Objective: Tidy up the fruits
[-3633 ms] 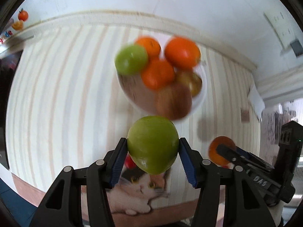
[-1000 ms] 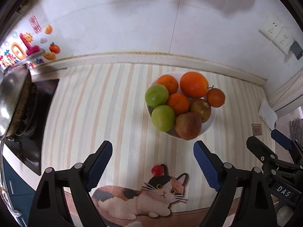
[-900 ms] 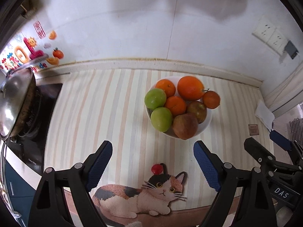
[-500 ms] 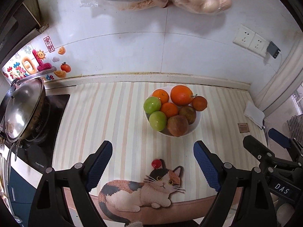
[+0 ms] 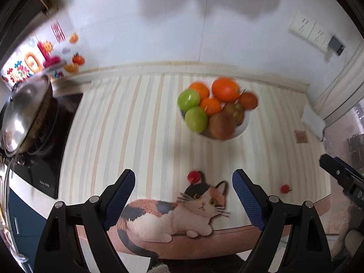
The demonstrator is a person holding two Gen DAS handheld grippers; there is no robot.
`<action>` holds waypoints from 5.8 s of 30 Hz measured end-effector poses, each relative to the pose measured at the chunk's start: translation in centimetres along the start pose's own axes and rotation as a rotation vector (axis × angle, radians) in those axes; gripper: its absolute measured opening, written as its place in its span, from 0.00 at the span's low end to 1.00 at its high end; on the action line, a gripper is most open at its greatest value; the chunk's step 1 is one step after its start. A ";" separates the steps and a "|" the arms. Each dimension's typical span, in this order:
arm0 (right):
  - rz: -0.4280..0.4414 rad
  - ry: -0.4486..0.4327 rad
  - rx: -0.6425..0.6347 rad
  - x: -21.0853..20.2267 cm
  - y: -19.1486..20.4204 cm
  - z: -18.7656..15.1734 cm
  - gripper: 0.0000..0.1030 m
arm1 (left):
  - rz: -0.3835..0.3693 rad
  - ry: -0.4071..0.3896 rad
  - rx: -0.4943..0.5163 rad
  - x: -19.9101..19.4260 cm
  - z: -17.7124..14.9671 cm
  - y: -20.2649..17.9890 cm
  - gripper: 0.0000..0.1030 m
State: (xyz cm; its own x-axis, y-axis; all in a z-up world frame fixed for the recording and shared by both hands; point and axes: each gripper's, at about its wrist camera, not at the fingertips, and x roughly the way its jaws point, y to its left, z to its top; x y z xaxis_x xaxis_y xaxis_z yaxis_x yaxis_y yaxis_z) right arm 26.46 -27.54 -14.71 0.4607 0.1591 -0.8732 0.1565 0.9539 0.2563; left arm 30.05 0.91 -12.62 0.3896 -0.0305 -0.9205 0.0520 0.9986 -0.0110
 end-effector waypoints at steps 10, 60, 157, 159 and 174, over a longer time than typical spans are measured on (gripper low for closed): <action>-0.080 0.201 0.193 10.1 -9.9 -4.8 0.61 | 0.001 0.255 -0.008 11.3 -2.1 -0.9 0.85; 0.322 0.147 0.118 20.9 4.0 6.6 0.24 | -0.235 0.233 0.038 13.3 14.7 -3.4 0.26; -0.067 0.088 -0.072 12.5 3.5 5.4 0.95 | -0.004 0.169 0.014 10.6 6.6 -0.7 0.86; -0.069 0.085 -0.077 12.2 3.6 5.2 0.95 | -0.005 0.163 0.009 10.2 6.2 -0.9 0.86; -0.034 -0.080 -0.172 2.7 6.4 3.6 0.97 | -0.004 -0.036 -0.053 0.3 3.8 -0.6 0.86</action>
State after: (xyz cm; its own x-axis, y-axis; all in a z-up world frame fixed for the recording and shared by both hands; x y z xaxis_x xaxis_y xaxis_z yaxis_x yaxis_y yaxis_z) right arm 31.83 -21.90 -13.92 0.5265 0.1115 -0.8428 0.0249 0.9889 0.1464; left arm 33.63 0.10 -11.46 0.4225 -0.0353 -0.9057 0.0052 0.9993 -0.0365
